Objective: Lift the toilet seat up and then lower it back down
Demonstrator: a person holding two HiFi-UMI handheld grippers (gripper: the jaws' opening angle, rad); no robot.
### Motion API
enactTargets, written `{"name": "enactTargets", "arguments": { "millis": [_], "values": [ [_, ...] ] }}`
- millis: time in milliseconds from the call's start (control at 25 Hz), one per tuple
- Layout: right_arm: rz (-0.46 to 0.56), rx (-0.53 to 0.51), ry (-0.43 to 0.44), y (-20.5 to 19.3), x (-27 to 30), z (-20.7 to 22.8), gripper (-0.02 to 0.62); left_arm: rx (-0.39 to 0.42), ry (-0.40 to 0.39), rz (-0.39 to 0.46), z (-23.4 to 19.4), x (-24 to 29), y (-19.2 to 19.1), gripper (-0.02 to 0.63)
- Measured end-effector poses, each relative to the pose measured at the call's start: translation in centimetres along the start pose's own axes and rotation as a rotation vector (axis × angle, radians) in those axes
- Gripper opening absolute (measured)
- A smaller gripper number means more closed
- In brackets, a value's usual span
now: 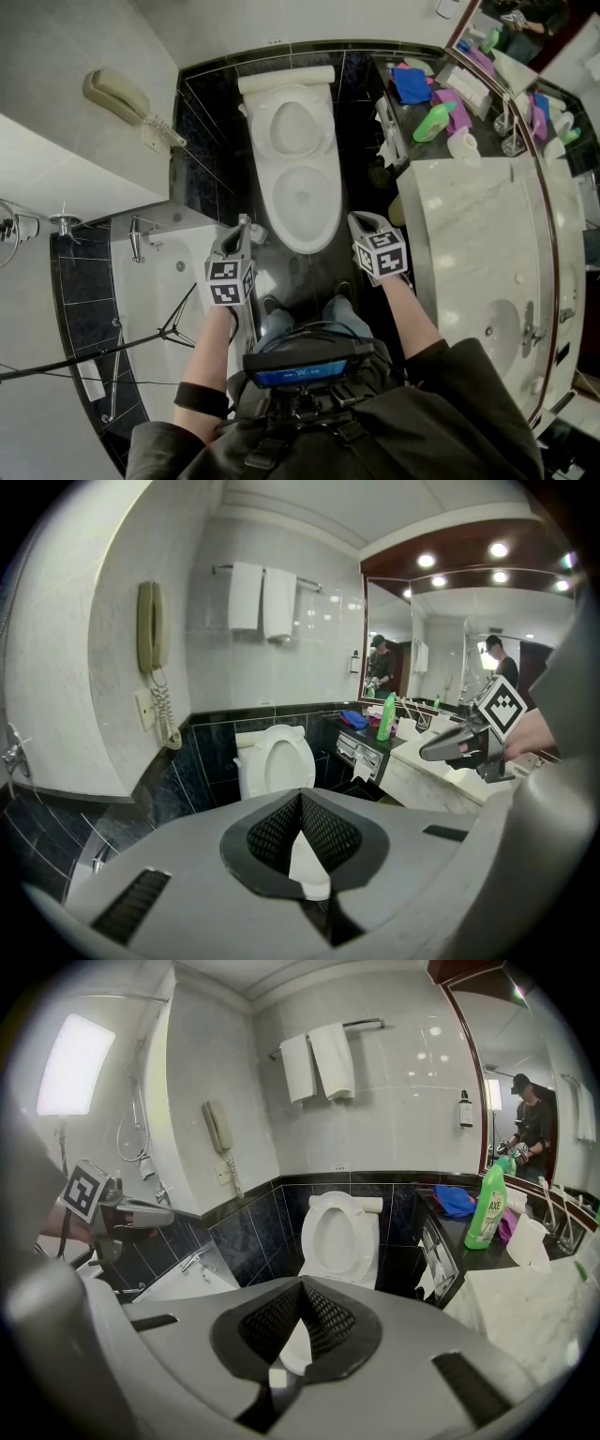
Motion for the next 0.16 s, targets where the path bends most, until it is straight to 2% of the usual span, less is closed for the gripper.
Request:
{"name": "enactTargets", "arguments": {
  "millis": [160],
  "values": [
    [-0.007,0.006,0.003,0.3,-0.26,-0.35,0.002,-0.001,0.001,-0.001,-0.05,0.03,0.02,0.008]
  ]
}}
Point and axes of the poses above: the fingertips, and each gripper's own axes: x forward along the fingers, z to its right, y out of its top, the point moved 6 cm from there along -x, backward along the fingers, and after that the axes turned 6 degrees about -z, right-handed, at the moved point
